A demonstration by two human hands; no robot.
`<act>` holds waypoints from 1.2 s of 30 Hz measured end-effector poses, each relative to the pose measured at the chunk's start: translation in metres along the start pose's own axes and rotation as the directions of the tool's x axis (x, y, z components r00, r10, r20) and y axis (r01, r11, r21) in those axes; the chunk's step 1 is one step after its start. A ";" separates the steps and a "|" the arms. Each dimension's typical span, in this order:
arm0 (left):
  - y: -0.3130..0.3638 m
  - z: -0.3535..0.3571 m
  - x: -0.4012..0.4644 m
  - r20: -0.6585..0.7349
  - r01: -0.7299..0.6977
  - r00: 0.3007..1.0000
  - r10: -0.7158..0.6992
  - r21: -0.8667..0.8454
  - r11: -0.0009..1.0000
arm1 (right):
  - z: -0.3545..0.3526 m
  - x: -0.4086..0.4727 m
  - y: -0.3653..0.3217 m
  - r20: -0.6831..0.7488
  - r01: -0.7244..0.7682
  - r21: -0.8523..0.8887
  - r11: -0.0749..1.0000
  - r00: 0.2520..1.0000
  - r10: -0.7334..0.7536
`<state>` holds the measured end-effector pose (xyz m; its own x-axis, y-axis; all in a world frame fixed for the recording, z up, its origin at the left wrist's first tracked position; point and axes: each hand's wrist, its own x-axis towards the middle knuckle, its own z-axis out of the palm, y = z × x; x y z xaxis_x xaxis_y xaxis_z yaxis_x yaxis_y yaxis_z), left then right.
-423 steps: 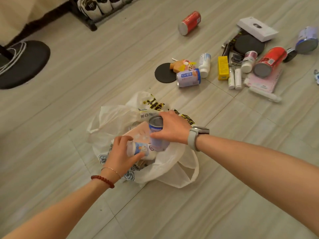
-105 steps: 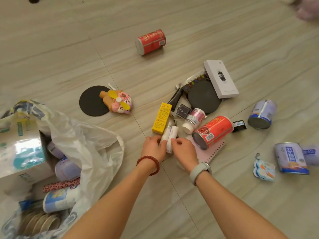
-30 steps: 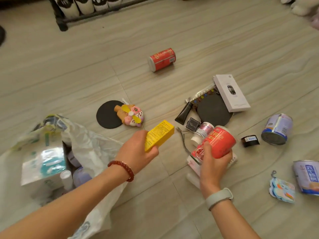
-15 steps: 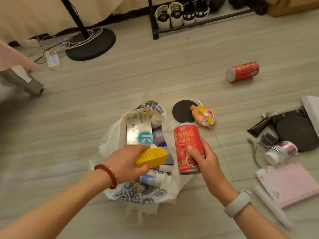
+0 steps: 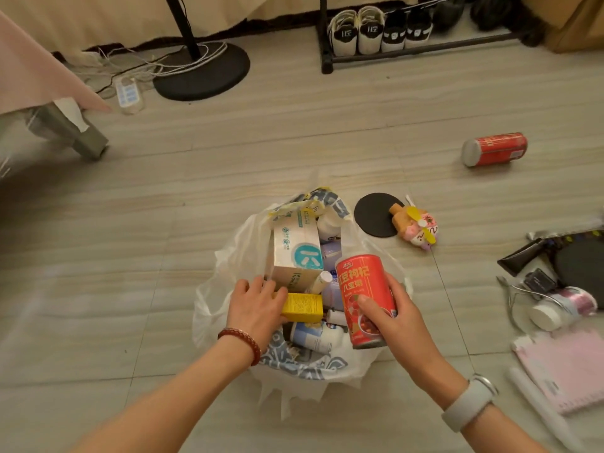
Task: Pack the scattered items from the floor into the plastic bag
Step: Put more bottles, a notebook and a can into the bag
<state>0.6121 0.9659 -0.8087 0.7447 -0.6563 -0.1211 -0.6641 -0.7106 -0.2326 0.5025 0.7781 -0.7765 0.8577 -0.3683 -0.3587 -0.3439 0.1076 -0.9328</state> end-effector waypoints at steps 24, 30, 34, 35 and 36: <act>-0.039 0.005 -0.004 0.512 0.656 0.677 -0.529 -0.746 0.118 | 0.041 0.022 0.008 0.369 0.364 -0.728 0.581 0.922 -0.115; -0.056 -0.031 -0.019 0.216 0.540 0.738 -0.640 -0.757 0.368 | 0.068 0.025 0.005 0.410 0.455 -0.697 0.554 0.887 -0.212; -0.054 -0.037 -0.019 0.124 0.510 0.750 -0.650 -0.734 0.449 | 0.095 0.037 0.000 0.478 0.540 -0.638 0.549 0.837 -0.268; -0.055 -0.037 -0.021 0.116 0.511 0.746 -0.655 -0.731 0.452 | 0.097 0.039 -0.001 0.490 0.555 -0.622 0.552 0.826 -0.278; -0.056 -0.036 -0.022 0.119 0.515 0.743 -0.658 -0.729 0.450 | 0.097 0.041 0.000 0.499 0.566 -0.610 0.554 0.818 -0.286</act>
<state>0.6307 1.0108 -0.7580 0.9986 0.0098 -0.0518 0.0361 -0.8433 0.5363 0.5747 0.8524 -0.7944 0.9907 0.1289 -0.0435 0.0621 -0.7126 -0.6988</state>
